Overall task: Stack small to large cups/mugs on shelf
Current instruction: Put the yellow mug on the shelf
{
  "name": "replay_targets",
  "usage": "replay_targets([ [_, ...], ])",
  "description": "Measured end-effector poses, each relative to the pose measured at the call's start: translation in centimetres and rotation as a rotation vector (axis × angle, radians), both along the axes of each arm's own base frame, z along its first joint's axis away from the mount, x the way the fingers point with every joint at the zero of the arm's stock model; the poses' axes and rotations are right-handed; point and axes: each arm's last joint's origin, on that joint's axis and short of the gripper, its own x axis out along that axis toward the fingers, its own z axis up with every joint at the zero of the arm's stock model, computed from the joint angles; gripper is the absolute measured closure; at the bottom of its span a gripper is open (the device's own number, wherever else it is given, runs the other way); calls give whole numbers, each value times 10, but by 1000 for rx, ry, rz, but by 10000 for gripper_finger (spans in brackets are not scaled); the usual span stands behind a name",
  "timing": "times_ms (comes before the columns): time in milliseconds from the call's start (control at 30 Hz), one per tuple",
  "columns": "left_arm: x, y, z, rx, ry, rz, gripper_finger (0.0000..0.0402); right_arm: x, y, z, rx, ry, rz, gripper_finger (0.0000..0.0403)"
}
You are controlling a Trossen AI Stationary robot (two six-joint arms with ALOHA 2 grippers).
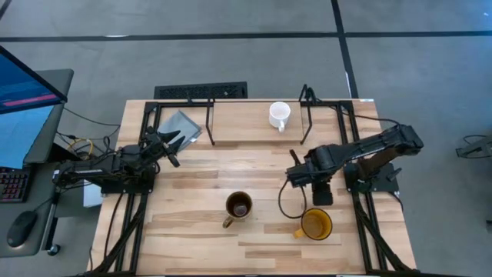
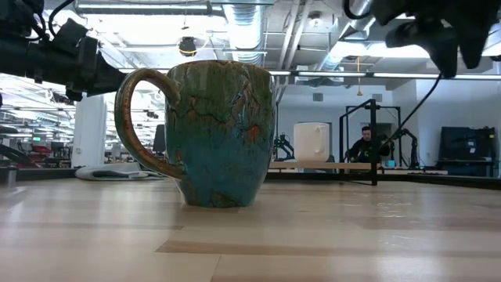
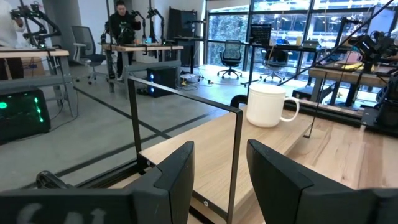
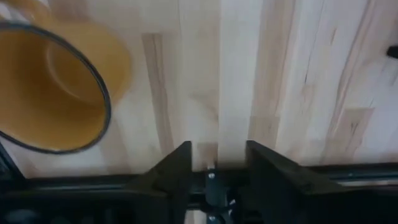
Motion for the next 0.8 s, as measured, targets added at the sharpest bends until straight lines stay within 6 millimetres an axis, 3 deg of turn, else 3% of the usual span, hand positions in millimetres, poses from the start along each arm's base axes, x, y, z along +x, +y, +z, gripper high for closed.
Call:
replay_targets([
  [233, 0, 0, 0, 0, 0, 0, 262, -3, 14, -9, 37, -123, 35, 155],
  [600, 0, 0, 0, 0, -1, 0, 262, -8, 57, -9, 76, -250, 193, 154],
  [800, 0, 0, 0, -17, -15, 0, 262, -8, 63, -26, 73, -274, 101, 154],
])
